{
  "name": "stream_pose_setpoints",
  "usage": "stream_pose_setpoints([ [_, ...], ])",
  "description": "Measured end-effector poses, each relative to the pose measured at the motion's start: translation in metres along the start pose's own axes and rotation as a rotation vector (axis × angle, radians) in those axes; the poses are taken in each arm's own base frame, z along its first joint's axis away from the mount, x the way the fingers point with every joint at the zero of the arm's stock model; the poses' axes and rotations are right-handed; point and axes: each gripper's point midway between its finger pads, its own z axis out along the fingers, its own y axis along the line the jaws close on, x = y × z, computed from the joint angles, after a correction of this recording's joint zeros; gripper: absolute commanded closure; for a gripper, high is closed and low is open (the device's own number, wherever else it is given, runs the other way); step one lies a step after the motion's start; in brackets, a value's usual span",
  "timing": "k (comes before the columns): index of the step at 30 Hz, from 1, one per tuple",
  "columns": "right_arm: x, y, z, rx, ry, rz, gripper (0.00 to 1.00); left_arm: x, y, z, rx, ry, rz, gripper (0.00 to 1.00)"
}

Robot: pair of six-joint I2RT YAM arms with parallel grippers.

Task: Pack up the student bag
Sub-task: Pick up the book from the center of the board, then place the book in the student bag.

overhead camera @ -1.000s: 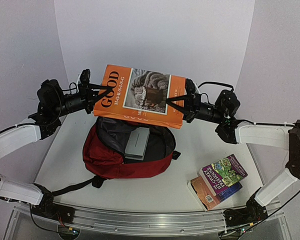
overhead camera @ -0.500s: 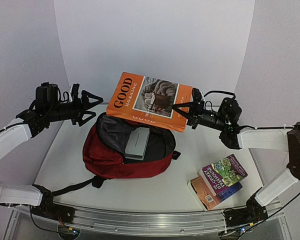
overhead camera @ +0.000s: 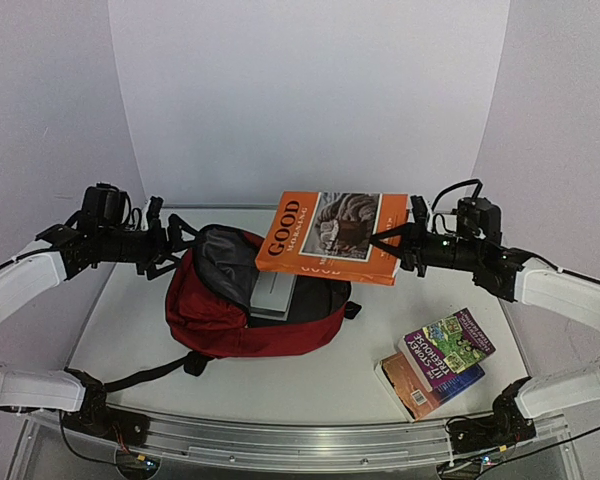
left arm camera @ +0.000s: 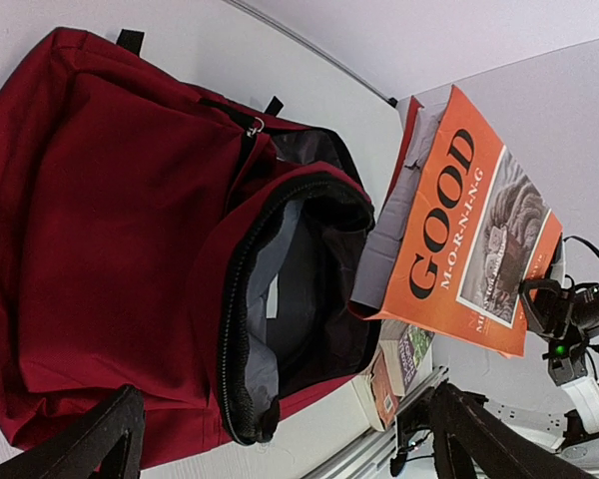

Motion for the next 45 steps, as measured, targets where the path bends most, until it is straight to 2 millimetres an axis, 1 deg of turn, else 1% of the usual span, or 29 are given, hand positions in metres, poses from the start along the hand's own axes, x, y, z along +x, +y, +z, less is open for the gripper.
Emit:
stream_pose_setpoints([
  [3, 0.009, -0.013, -0.005, 0.047, 0.007, 0.027, 0.87, 0.007, 0.005, 0.01, 0.013, 0.044, -0.015, 0.1],
  [7, 0.018, -0.032, -0.007, 0.099, 0.02, 0.059, 0.87, 0.01, 0.007, 0.023, 0.037, 0.083, -0.022, 0.25],
  [9, 0.023, -0.041, -0.008, 0.123, 0.03, 0.076, 0.87, 0.01, 0.008, 0.029, 0.045, 0.099, -0.026, 0.34],
  [11, 0.026, -0.046, -0.008, 0.137, 0.038, 0.088, 0.87, 0.011, 0.01, 0.034, 0.05, 0.111, -0.032, 0.44],
  [17, 0.03, -0.056, -0.004, 0.16, 0.054, 0.111, 0.87, 0.009, 0.013, 0.045, 0.061, 0.126, -0.036, 0.63],
  [20, 0.034, -0.062, -0.001, 0.175, 0.065, 0.127, 0.87, 0.008, 0.016, 0.051, 0.059, 0.135, -0.039, 0.84],
  [21, 0.035, -0.064, -0.001, 0.179, 0.069, 0.133, 0.87, 0.007, 0.016, 0.053, 0.059, 0.136, -0.041, 0.89],
  [22, 0.037, -0.067, 0.0, 0.185, 0.075, 0.14, 0.87, 0.007, 0.017, 0.055, 0.059, 0.138, -0.043, 0.94],
  [24, 0.042, -0.072, 0.002, 0.195, 0.085, 0.155, 0.87, 0.004, 0.013, 0.056, 0.069, 0.137, -0.031, 0.99],
  [28, 0.05, -0.08, 0.004, 0.212, 0.104, 0.182, 0.87, -0.005, -0.003, 0.053, 0.122, 0.123, 0.006, 1.0],
  [35, 0.055, -0.078, 0.014, 0.193, 0.121, 0.207, 0.87, -0.017, -0.047, 0.041, 0.283, 0.118, 0.101, 1.0],
  [38, 0.057, -0.079, 0.019, 0.187, 0.129, 0.216, 0.87, -0.019, -0.061, 0.033, 0.331, 0.119, 0.131, 1.0],
  [41, 0.059, -0.079, 0.025, 0.174, 0.134, 0.23, 0.87, -0.018, -0.068, 0.027, 0.361, 0.121, 0.156, 1.0],
  [45, 0.063, -0.078, 0.034, 0.153, 0.145, 0.251, 0.87, -0.016, -0.072, 0.025, 0.377, 0.129, 0.169, 1.0],
])
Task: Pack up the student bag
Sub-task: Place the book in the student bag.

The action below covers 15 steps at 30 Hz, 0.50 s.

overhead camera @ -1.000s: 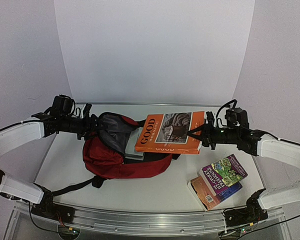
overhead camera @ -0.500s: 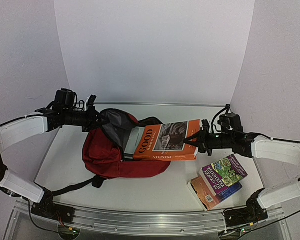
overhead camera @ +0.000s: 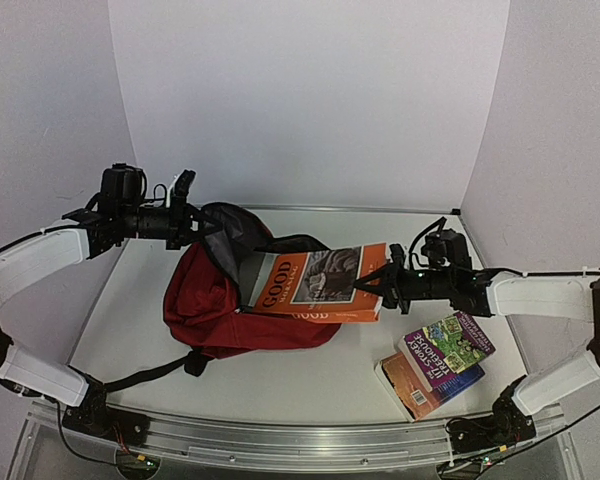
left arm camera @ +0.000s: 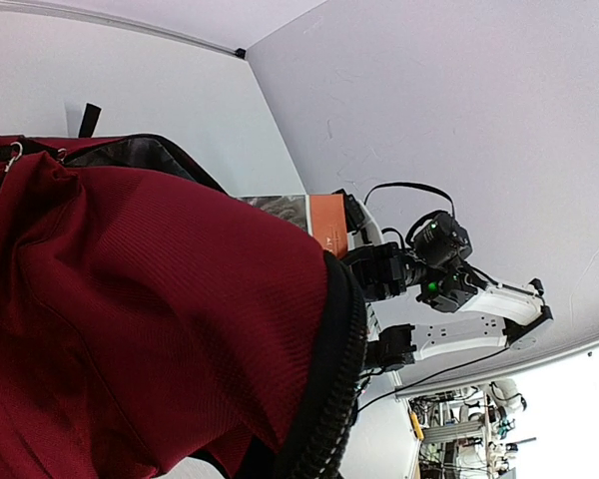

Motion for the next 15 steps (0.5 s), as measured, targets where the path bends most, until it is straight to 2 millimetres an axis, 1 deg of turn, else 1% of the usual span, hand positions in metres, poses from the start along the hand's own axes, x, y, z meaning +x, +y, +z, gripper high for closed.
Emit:
stream_pose_setpoints([
  [5, 0.003, 0.004, 0.019, -0.033, 0.023, 0.022, 0.87, 0.001, -0.002, 0.0, 0.013, 0.009, 0.004, 1.0],
  [11, 0.004, 0.013, 0.043, -0.074, 0.047, 0.04, 0.87, 0.0, -0.006, -0.001, 0.022, 0.011, 0.011, 1.0],
  [15, 0.002, 0.02, 0.056, -0.102, 0.051, 0.047, 0.88, -0.001, -0.008, -0.001, 0.024, 0.009, 0.018, 1.0],
])
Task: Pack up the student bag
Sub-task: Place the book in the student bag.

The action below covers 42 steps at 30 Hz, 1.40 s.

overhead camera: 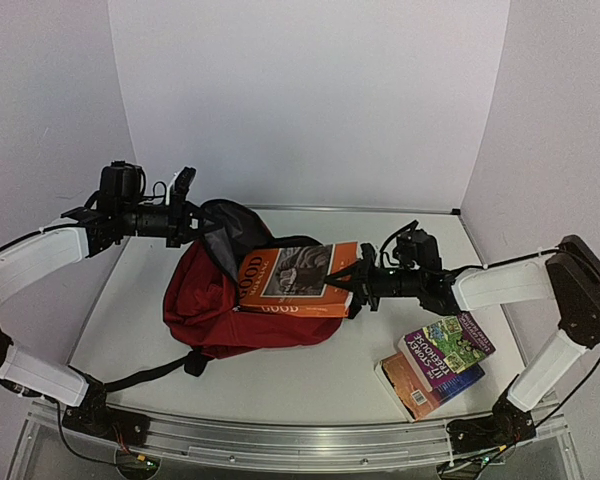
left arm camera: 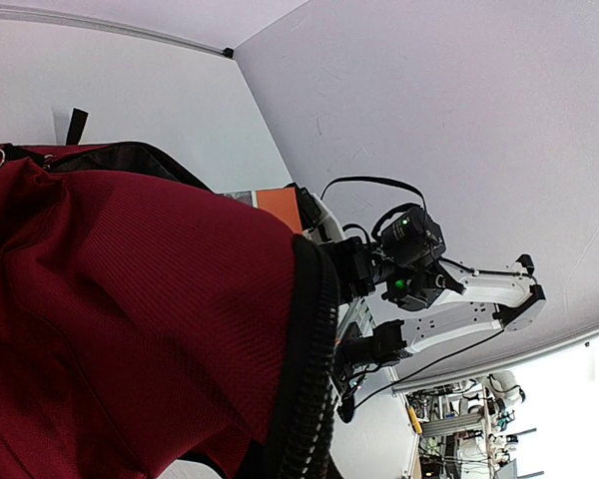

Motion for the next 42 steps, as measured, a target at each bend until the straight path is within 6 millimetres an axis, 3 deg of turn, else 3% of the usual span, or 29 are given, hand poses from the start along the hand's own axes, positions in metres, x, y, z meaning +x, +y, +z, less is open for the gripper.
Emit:
stream_pose_setpoints([
  [10, -0.018, 0.001, 0.035, -0.036, -0.006, 0.042, 0.86, 0.0, -0.003, -0.001, 0.008, 0.002, 0.011, 1.0],
  [14, -0.024, 0.008, 0.06, -0.052, 0.0, 0.034, 0.83, 0.0, -0.003, -0.001, 0.008, 0.001, 0.012, 1.0],
  [24, -0.014, 0.016, 0.117, -0.075, 0.031, -0.008, 0.74, -0.001, -0.001, -0.002, 0.002, -0.004, 0.006, 1.0],
  [33, -0.021, 0.05, 0.158, -0.138, 0.051, -0.061, 0.7, -0.004, 0.002, -0.004, -0.011, -0.016, -0.005, 1.0],
  [42, -0.026, 0.046, 0.191, -0.108, 0.039, -0.114, 0.69, 0.002, 0.006, 0.004, 0.016, 0.03, -0.027, 1.0],
])
